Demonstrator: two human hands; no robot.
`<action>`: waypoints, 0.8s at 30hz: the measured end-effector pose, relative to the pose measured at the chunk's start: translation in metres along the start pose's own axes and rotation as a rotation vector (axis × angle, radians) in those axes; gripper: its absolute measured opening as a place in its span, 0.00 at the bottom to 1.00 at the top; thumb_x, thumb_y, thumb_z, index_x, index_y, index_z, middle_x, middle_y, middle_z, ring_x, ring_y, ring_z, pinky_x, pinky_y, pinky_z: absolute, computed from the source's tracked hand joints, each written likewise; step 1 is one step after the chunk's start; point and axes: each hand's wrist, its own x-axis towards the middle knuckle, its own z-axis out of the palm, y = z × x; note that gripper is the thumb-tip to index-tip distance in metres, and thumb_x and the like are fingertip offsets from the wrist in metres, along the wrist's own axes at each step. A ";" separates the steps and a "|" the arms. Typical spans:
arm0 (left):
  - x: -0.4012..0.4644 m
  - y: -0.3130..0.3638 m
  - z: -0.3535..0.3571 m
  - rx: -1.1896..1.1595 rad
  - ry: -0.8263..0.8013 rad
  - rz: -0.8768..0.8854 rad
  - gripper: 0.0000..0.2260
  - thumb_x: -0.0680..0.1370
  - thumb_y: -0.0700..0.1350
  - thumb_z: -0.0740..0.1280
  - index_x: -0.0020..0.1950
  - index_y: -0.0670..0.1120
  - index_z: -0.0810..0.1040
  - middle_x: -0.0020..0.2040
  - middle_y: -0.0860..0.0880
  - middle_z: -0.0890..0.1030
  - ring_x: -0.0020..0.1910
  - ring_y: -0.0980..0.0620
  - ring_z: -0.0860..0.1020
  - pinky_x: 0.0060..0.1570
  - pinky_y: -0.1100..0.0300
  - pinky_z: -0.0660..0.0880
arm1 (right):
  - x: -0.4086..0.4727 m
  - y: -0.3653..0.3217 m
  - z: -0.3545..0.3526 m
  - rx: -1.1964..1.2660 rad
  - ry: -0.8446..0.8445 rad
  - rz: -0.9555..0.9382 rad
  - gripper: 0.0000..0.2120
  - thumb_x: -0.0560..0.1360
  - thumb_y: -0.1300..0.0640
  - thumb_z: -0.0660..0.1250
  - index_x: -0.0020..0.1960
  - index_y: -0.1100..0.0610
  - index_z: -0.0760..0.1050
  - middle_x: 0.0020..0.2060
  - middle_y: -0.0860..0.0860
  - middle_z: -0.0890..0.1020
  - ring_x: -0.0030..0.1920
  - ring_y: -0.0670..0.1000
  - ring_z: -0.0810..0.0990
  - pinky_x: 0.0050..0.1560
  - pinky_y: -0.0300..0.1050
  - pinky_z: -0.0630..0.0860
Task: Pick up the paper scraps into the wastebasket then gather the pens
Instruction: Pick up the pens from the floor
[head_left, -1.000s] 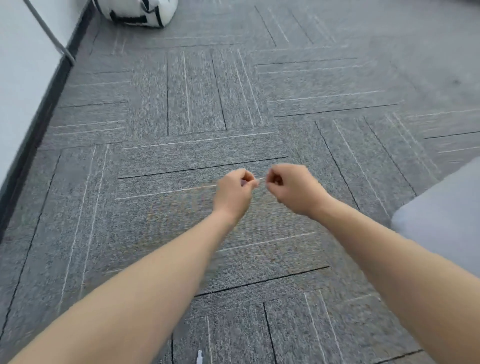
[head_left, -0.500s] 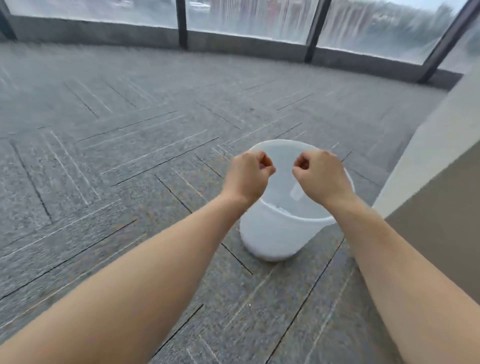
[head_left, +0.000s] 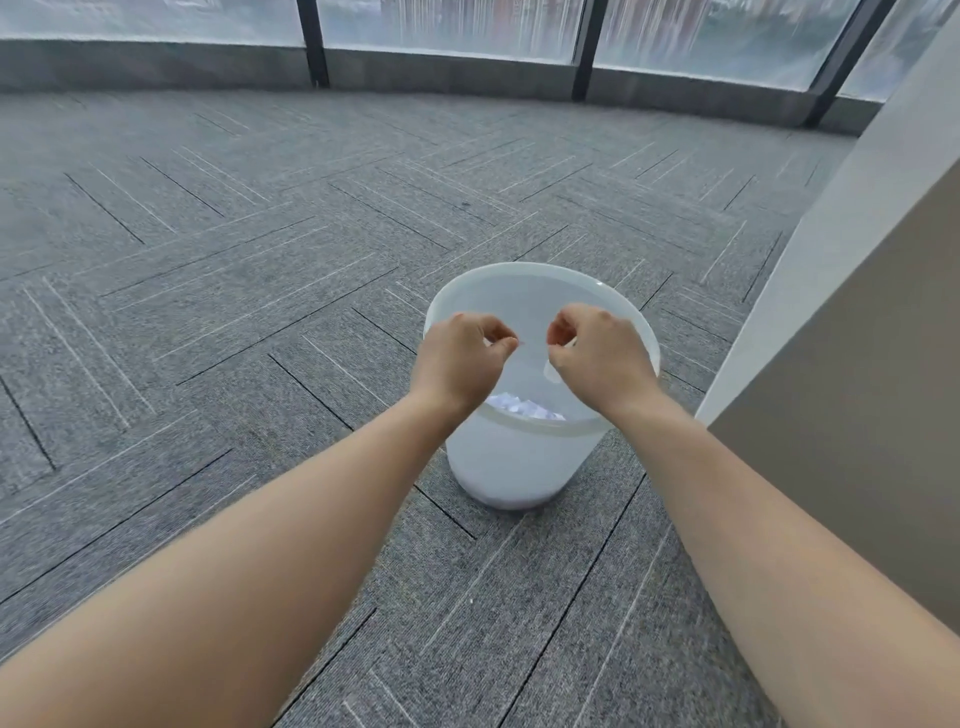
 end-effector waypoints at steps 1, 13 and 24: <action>-0.002 0.000 -0.002 -0.020 0.027 0.005 0.05 0.75 0.45 0.69 0.46 0.47 0.84 0.45 0.52 0.84 0.42 0.56 0.79 0.47 0.62 0.71 | 0.000 -0.002 0.001 0.024 0.019 -0.012 0.06 0.70 0.61 0.65 0.41 0.50 0.75 0.40 0.48 0.82 0.44 0.53 0.80 0.45 0.48 0.77; -0.048 -0.039 -0.047 -0.080 0.161 -0.052 0.07 0.76 0.45 0.67 0.53 0.48 0.80 0.44 0.52 0.82 0.41 0.54 0.78 0.46 0.54 0.78 | -0.041 -0.065 0.019 0.166 0.168 -0.245 0.03 0.74 0.57 0.66 0.45 0.54 0.78 0.37 0.48 0.82 0.35 0.47 0.75 0.39 0.39 0.66; -0.246 -0.144 -0.048 0.187 -0.157 -0.552 0.06 0.77 0.47 0.63 0.51 0.51 0.78 0.45 0.53 0.80 0.43 0.52 0.78 0.40 0.58 0.74 | -0.218 -0.039 0.107 -0.128 -0.688 -0.242 0.05 0.77 0.53 0.59 0.44 0.48 0.73 0.38 0.45 0.80 0.40 0.51 0.79 0.35 0.43 0.71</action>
